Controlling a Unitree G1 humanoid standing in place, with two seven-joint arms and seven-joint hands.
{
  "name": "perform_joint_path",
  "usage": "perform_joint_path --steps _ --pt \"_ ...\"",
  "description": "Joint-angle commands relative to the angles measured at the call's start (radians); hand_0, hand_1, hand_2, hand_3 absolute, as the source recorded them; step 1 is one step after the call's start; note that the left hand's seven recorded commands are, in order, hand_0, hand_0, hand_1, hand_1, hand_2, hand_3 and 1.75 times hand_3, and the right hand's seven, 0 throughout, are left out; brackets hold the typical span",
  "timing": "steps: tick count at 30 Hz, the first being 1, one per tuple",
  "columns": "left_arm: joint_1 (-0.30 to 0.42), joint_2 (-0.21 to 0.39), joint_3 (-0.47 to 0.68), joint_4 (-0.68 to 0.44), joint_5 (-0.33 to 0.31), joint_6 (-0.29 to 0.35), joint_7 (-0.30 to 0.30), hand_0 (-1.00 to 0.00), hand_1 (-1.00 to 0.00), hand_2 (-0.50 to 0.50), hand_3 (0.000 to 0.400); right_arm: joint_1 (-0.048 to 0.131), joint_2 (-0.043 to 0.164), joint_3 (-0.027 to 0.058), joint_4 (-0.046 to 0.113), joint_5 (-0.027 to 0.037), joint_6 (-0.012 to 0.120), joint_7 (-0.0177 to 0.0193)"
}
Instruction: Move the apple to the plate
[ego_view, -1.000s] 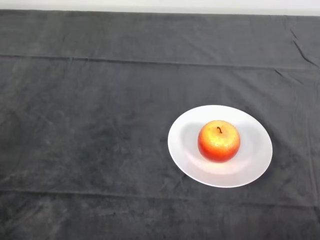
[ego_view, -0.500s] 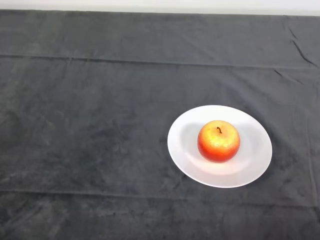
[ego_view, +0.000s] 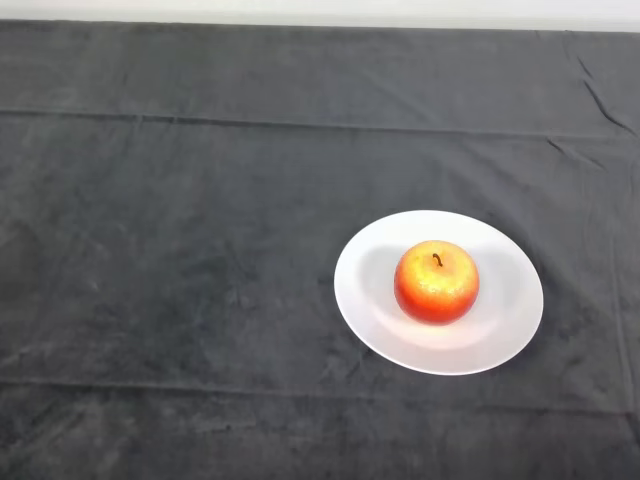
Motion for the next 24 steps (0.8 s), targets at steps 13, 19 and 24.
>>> perform_joint_path --steps 13,19,24 --pt "-0.004 -0.032 0.048 0.023 0.023 -0.003 -0.022 0.0 0.0 0.0 0.0 0.014 -0.019 -0.0047 -0.022 0.0099 -0.003 -0.0003" --pt "-0.008 -0.04 0.049 0.024 0.031 -0.005 -0.024 0.0 0.0 0.0 0.0 0.014 -0.019 -0.0047 -0.022 0.0099 -0.003 -0.0003" --pt "-0.008 -0.042 0.053 0.023 0.031 -0.002 -0.03 0.0 0.0 0.0 0.0 0.014 -0.019 -0.0047 -0.022 0.0099 -0.003 -0.0003"
